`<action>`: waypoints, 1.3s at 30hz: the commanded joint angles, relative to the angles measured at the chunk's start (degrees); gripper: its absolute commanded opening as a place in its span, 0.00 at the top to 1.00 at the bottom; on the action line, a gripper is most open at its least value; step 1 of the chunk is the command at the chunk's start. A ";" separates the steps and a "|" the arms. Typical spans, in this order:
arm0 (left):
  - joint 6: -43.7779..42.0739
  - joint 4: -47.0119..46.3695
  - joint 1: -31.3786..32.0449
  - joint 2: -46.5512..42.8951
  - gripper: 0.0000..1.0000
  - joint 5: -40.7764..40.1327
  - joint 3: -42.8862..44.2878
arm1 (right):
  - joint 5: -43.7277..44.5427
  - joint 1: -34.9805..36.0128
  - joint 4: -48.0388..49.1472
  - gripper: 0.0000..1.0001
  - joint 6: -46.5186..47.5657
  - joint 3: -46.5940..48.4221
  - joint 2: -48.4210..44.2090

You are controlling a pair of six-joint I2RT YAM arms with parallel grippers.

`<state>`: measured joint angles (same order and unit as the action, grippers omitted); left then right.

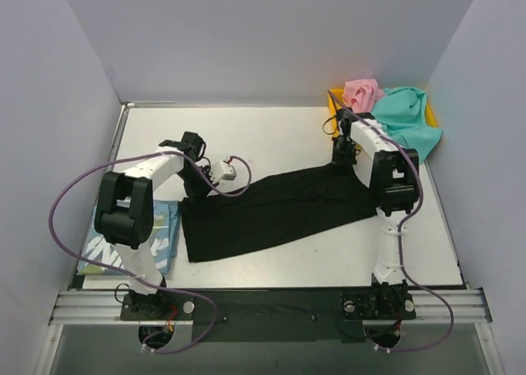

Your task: Fold and stack the t-shirts

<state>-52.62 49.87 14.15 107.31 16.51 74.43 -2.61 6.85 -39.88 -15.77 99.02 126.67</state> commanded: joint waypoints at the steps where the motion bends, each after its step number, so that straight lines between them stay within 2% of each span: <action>1: -0.46 9.45 -0.09 -7.36 0.94 6.16 -2.45 | 0.59 4.22 -7.49 1.00 3.02 13.01 6.38; 5: -1.95 17.88 0.09 -10.18 0.90 10.38 -4.64 | -0.20 6.24 -9.16 1.00 5.66 20.68 6.49; 8: -3.45 19.92 0.00 -12.56 0.84 10.13 -7.89 | 1.38 6.42 -9.08 0.92 6.80 21.83 2.98; 11: -2.41 17.55 -1.75 -14.31 0.80 6.87 -8.08 | 4.61 5.89 -8.82 0.80 7.16 19.20 -3.60; 15: 2.06 11.50 -3.34 -14.93 0.68 2.39 -4.48 | 5.34 3.96 -6.19 0.75 5.05 5.95 -13.54; 18: 3.23 8.67 -3.34 -14.15 0.64 -0.25 -2.46 | 5.51 1.15 -3.46 0.74 2.77 -9.14 -19.34; 20: 3.14 9.19 -3.34 -13.44 0.61 -0.25 -1.58 | 5.16 -1.30 -1.96 0.70 1.28 -16.21 -20.67; 21: 2.96 9.28 -3.43 -13.35 0.56 -0.34 -1.40 | 5.33 -2.97 -1.09 0.64 0.40 -19.80 -20.94; 25: 2.17 9.20 -3.60 -12.74 0.48 -0.95 -1.22 | 5.34 -6.67 3.39 0.51 -1.19 -25.54 -22.43; 29: 3.31 7.79 -3.87 -12.21 0.48 -1.13 -0.87 | 3.32 -8.96 5.34 0.48 -0.84 -23.45 -20.24; 33: 4.98 7.44 -3.87 -11.59 0.48 1.23 -1.83 | -1.07 -10.63 5.34 0.51 0.03 -20.02 -13.75; 34: 5.59 7.44 -3.87 -11.59 0.48 1.85 -2.36 | -2.38 -10.63 4.99 0.55 0.47 -19.49 -12.95; 35: 5.86 7.26 -3.78 -11.51 0.48 2.90 -3.58 | -2.75 -10.54 4.64 0.61 1.52 -18.09 -11.29; 36: 5.86 7.26 -3.61 -11.42 0.48 3.43 -4.29 | -3.53 -10.46 3.94 0.75 2.05 -17.29 -10.66; 37: 5.69 7.61 -3.61 -11.33 0.48 4.57 -6.12 | -3.63 -10.28 3.50 0.81 3.02 -15.89 -9.35; 38: 4.38 7.61 -3.61 -11.42 0.47 5.19 -7.19 | -3.98 -9.84 2.36 0.91 3.46 -14.14 -8.73; 39: 3.85 7.27 -3.52 -11.68 0.47 5.02 -9.81 | -4.07 -9.58 1.91 0.94 4.60 -13.16 -7.94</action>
<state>-48.03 57.78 10.66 95.68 17.63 69.47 -3.44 -3.49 -35.07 -13.89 81.65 116.16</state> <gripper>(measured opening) 0.526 0.135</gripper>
